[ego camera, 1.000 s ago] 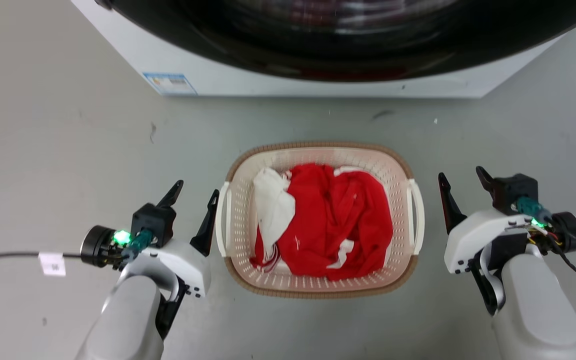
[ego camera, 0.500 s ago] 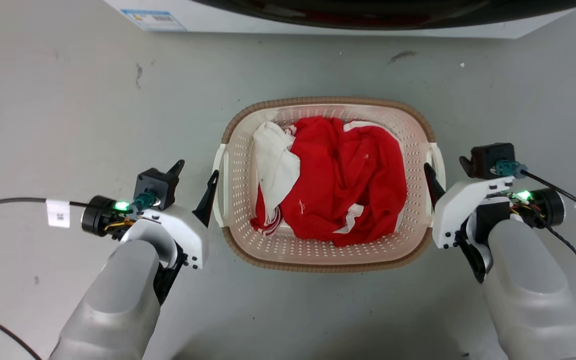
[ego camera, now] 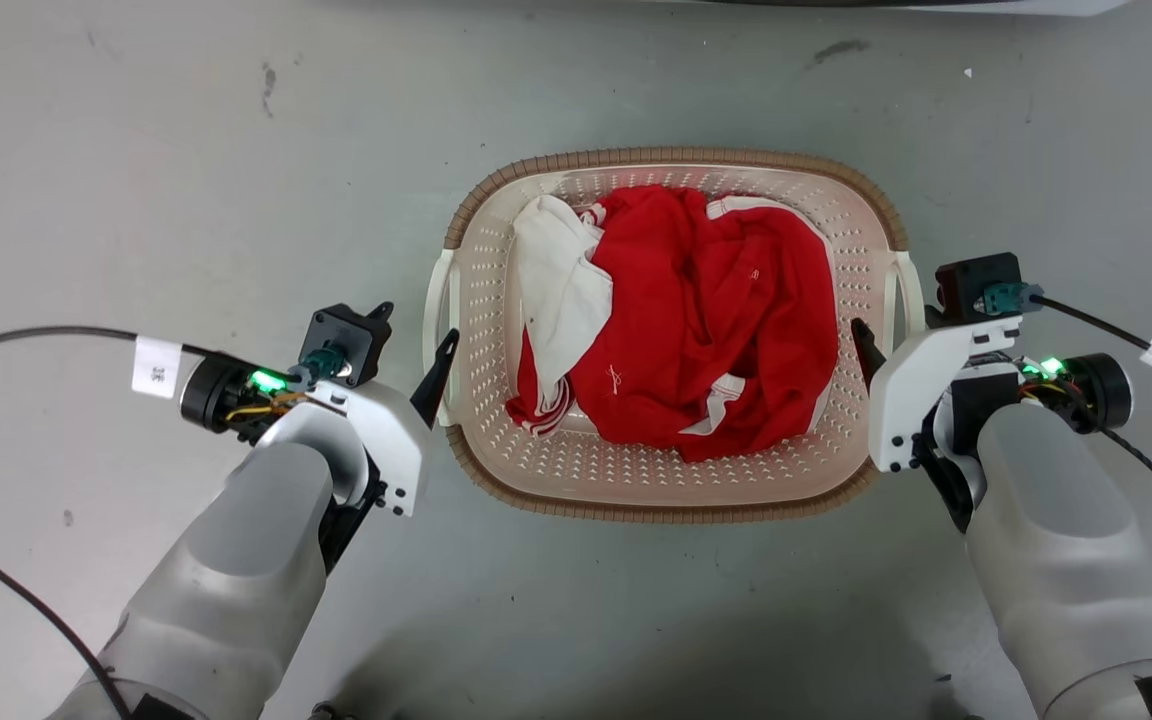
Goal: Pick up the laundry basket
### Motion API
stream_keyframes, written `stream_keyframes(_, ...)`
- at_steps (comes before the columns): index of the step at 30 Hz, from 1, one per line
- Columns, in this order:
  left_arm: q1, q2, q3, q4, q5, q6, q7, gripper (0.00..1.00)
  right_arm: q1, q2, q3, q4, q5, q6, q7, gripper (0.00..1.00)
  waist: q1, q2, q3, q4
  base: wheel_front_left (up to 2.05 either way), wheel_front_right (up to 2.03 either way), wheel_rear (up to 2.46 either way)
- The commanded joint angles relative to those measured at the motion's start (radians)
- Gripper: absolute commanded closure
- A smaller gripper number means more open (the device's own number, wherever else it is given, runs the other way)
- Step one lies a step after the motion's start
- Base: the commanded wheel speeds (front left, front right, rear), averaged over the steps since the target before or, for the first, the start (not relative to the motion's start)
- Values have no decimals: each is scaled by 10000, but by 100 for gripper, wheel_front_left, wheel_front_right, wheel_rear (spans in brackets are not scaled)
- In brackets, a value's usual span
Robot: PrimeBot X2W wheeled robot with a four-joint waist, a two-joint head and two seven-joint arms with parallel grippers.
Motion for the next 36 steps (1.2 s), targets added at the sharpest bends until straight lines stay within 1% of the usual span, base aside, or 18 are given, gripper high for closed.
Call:
stream_keyframes(1, -208, 49, -255, 104, -173, -10, -24, 0, -258, -3, -2, 114, -100, -3, 65, 0, -2, 0, 106, 0, 0, 0, 0)
stream_keyframes(9, -790, 153, -1782, 714, -1279, -12, 131, 0, -629, -2, 9, 399, -428, -3, 246, 0, -2, 0, 424, 10, 0, 0, 0)
stream_keyframes(14, -1084, 286, -2626, 801, -1850, -10, 202, 0, -705, -3, -27, 520, -474, -3, 305, 0, -2, 0, 547, 38, 0, 0, 0)
stream_keyframes(26, -1379, 348, -3895, 915, -2990, -10, 139, 0, -836, -3, -26, 663, -546, -3, 295, 0, -2, 0, 656, 124, 0, 0, 0)
stream_keyframes(27, -1396, 340, -4002, 886, -3110, -10, 164, 50, -850, -2, 6, 694, -508, -3, 329, 31, -2, 0, 658, 135, 0, 0, 0)
stream_keyframes(28, -1419, 343, -4126, 842, -3234, -10, 183, 100, -862, -2, 43, 721, -478, -3, 339, 69, -2, 0, 659, 144, 0, 0, 0)
stream_keyframes(29, -1448, 363, -4242, 805, -3329, -10, 194, 100, -864, -3, 65, 748, -451, -3, 381, 100, -2, 0, 659, 151, 0, 0, 0)
stream_keyframes(36, -1565, 529, -4980, 690, -3971, 2, 153, 100, -893, -28, 215, 829, -380, -3, 479, 100, -2, 0, 627, 160, 0, 0, 0)
